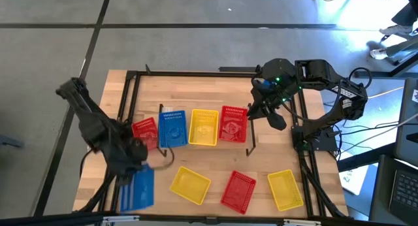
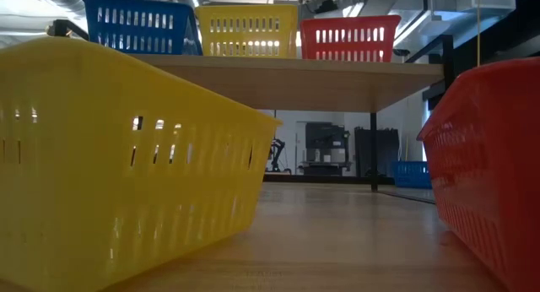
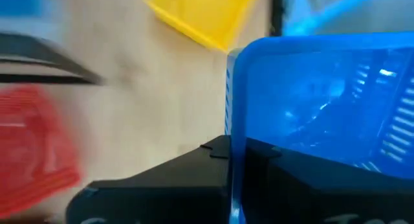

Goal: Stack baskets on shelf by color
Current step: Stack the bottom blue bin on top of the blue bin on the shelf, then stack the bottom red bin on top of the red bin on the shelf

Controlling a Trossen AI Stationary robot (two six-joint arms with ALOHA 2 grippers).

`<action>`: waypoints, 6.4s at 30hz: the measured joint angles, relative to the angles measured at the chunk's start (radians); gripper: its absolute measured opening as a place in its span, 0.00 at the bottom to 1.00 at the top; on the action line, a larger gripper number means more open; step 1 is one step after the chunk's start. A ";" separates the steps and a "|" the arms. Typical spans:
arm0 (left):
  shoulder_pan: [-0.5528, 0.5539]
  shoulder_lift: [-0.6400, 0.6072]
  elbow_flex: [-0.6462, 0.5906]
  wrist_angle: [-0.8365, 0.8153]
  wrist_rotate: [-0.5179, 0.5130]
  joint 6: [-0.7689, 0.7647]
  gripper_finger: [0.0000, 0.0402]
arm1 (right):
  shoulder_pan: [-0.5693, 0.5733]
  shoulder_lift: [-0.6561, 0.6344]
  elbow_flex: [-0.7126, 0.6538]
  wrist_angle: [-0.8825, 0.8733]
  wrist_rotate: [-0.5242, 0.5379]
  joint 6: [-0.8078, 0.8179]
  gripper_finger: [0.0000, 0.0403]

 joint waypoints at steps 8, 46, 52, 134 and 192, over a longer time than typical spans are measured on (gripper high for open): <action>0.216 0.014 0.283 -0.329 -0.097 0.218 0.00 | 0.000 0.000 0.000 0.000 0.001 0.000 0.17; 0.946 0.464 0.585 -0.504 0.016 0.900 0.00 | 0.000 0.000 -0.001 -0.001 0.307 -0.053 0.17; 0.946 0.486 0.586 -0.503 0.010 0.908 0.02 | 0.000 0.000 -0.001 -0.001 0.307 -0.053 0.17; 0.904 0.517 0.731 -0.518 -0.130 0.902 0.00 | 0.000 0.000 0.000 -0.002 0.331 -0.053 0.17; 0.478 0.416 0.813 -0.519 -0.016 0.907 0.00 | 0.618 0.458 -0.001 -0.115 0.233 1.101 0.07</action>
